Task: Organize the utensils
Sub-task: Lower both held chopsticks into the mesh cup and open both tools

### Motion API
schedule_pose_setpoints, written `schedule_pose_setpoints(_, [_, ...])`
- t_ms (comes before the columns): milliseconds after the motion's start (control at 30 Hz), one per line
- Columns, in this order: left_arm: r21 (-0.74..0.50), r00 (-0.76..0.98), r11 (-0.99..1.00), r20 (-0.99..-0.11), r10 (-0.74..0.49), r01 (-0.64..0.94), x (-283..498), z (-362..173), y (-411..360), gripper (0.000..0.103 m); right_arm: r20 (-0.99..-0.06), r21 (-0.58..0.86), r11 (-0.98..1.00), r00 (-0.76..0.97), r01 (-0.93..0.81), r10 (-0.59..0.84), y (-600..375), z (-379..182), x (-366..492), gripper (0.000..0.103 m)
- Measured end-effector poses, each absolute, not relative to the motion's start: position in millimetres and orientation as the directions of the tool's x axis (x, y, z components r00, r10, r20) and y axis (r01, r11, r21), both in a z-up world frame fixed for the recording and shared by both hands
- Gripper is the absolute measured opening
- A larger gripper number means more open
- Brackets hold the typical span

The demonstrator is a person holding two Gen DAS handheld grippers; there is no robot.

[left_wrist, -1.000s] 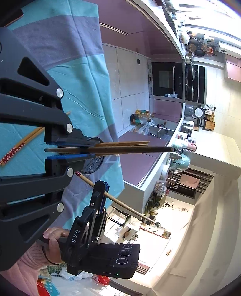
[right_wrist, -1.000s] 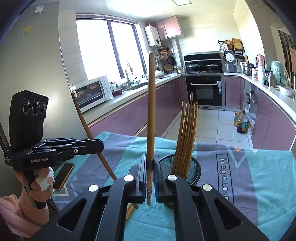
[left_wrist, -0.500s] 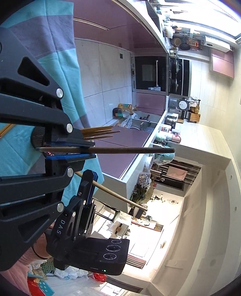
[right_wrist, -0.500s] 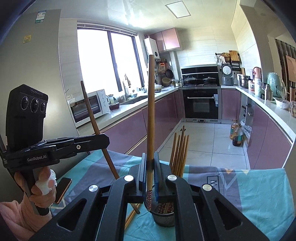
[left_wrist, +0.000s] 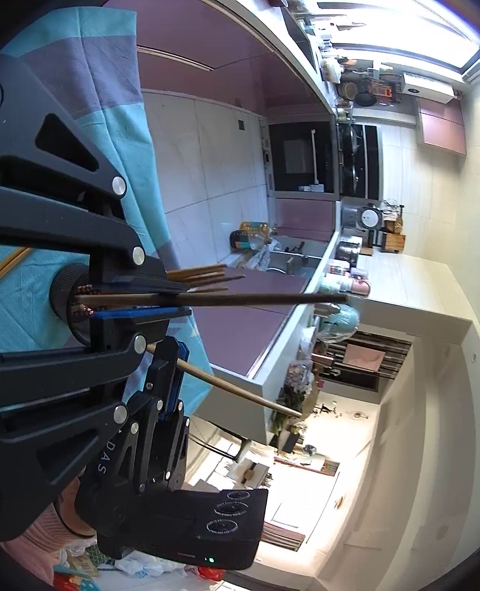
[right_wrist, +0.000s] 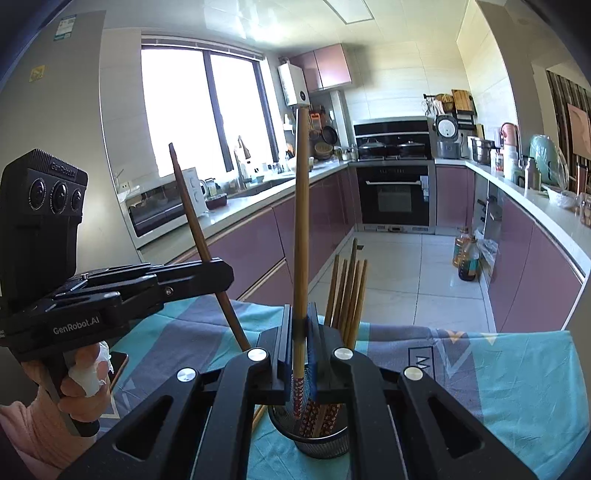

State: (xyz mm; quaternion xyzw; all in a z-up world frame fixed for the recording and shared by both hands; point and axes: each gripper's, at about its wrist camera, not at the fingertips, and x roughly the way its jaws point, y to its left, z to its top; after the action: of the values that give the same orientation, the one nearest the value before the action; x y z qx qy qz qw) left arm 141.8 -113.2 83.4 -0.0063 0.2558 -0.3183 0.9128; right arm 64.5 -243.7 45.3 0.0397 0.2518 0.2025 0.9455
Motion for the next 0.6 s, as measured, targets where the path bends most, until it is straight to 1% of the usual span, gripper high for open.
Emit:
schedule_pose_setpoints(100, [-0.162,0.651,0.802,-0.503,-0.568,0.575,146.2,70.5,-118.3,0.007,-0.492,0.181,0.914,0.771,-0.362,0.404,-240.2,36.1,71.4,0.006])
schedule_pose_setpoints(333, [-0.147,0.613,0.799,-0.567,-0.551,0.583,155.9,50.6,-125.5,0.007,-0.564,0.204,0.91,0.716,-0.362,0.411,-234.7,15.2,85.3,0.006])
schedule_pose_setpoints(600, [-0.146,0.56,0.795,-0.635,-0.532,0.589,173.9,33.0,-136.2,0.007,-0.604,0.232,0.91,0.682,-0.344,0.413,-233.7,-1.6,99.0,0.006])
